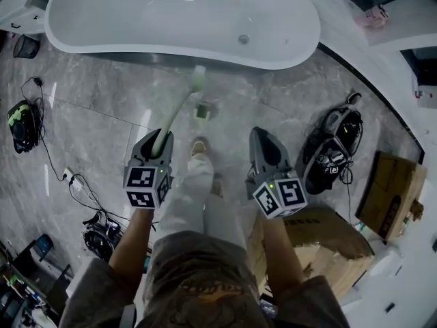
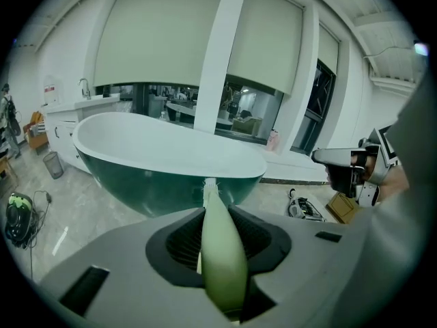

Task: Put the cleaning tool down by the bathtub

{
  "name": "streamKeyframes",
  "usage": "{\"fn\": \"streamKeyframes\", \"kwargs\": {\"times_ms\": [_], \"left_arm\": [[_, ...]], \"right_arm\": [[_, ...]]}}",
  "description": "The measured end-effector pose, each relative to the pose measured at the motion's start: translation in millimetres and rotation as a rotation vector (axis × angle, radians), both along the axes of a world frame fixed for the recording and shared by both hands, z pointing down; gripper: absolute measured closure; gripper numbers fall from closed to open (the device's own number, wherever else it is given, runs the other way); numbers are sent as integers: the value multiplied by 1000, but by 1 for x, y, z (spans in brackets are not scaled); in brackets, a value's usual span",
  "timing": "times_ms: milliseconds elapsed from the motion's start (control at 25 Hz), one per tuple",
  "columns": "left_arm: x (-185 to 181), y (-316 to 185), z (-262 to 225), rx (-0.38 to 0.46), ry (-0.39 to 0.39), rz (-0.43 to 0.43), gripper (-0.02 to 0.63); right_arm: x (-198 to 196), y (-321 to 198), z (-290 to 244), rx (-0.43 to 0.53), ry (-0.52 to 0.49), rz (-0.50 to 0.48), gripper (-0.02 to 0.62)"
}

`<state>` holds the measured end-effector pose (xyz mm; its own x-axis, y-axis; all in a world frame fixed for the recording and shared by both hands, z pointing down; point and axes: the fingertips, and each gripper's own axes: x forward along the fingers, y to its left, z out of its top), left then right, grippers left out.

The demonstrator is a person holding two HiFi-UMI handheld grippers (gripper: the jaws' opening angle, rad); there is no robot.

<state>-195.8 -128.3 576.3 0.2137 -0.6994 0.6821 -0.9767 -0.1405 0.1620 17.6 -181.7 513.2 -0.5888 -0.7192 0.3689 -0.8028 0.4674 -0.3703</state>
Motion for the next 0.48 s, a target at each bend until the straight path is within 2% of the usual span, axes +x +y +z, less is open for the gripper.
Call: {"fn": "streamKeyframes", "kwargs": {"times_ms": [480], "left_arm": [[8,-7,101,-95,7,50,497]], "right_arm": [[-7,-2,80,-60,12,-7,595]]}}
